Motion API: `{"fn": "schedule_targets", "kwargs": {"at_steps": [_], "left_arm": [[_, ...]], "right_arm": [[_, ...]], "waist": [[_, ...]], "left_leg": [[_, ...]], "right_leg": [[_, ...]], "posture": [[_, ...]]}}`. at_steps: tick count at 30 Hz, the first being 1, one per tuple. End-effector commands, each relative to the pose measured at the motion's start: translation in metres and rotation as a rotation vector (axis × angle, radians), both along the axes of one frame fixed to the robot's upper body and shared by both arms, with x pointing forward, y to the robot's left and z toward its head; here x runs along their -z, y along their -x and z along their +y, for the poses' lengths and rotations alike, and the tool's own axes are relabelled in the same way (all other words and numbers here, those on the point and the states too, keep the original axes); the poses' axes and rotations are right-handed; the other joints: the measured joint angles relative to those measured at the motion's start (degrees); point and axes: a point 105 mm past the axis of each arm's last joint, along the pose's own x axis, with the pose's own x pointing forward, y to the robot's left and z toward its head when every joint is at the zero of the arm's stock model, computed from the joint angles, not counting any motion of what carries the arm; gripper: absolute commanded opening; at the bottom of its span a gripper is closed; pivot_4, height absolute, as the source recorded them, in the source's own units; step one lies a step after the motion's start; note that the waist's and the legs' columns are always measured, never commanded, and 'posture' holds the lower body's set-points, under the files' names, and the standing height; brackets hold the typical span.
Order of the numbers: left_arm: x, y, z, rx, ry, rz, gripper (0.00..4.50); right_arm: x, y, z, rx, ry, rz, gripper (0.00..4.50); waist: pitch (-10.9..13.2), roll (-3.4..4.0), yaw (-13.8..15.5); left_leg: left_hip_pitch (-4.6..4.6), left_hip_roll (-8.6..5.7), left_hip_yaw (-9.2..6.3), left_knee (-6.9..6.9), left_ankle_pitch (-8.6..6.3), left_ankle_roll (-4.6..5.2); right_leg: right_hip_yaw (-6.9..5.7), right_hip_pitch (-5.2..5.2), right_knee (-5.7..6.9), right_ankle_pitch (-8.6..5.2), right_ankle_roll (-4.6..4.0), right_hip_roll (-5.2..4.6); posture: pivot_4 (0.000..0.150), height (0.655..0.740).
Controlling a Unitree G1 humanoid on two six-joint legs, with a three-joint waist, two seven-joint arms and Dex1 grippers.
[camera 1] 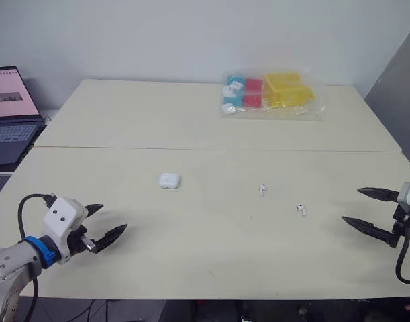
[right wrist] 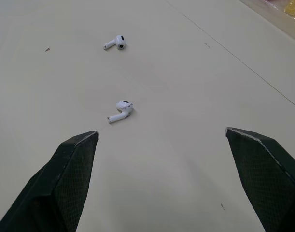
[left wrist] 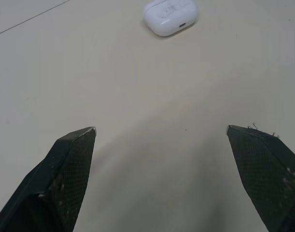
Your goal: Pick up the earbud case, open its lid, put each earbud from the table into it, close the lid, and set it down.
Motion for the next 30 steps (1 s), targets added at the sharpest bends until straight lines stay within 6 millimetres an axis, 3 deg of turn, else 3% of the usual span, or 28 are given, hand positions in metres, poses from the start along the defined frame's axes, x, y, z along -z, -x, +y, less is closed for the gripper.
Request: {"fn": "schedule_targets", "kwargs": {"at_steps": [1,17,25,30], "left_arm": [[-0.011,0.000,0.000,-0.007,-0.013,-0.051,4.50],[-0.018,0.001,-0.008,0.071,0.034,-0.118,4.50],[-0.025,-0.002,-0.010,0.004,0.192,-0.086,4.50],[-0.017,-0.015,-0.033,-0.088,0.209,-0.095,4.50]], "right_arm": [[-0.008,-0.005,0.006,-0.017,0.010,-0.032,4.40],[-0.012,-0.014,0.018,-0.042,0.010,-0.052,4.40],[-0.011,-0.011,0.018,-0.047,0.006,-0.036,4.40],[-0.014,-0.010,0.026,-0.071,-0.002,-0.041,4.40]], "waist": [[0.0,0.00,0.0],[0.0,-0.02,0.0],[0.0,-0.02,0.0],[0.0,-0.04,0.0]], "left_leg": [[0.00,0.00,0.00,0.00,0.00,0.00],[0.05,-0.03,0.04,0.03,0.00,0.00],[0.06,-0.02,0.02,0.03,0.01,0.00],[0.06,-0.03,-0.02,0.09,0.01,0.00]], "right_leg": [[0.00,0.00,0.00,0.00,0.00,0.00],[0.01,0.01,0.10,0.01,0.01,0.02],[-0.01,0.01,0.16,0.03,0.05,0.04],[0.02,0.06,0.18,0.08,0.12,0.04]], "posture": [[0.150,0.7354],[0.150,0.7354],[0.150,0.7354],[0.150,0.7354]]}}
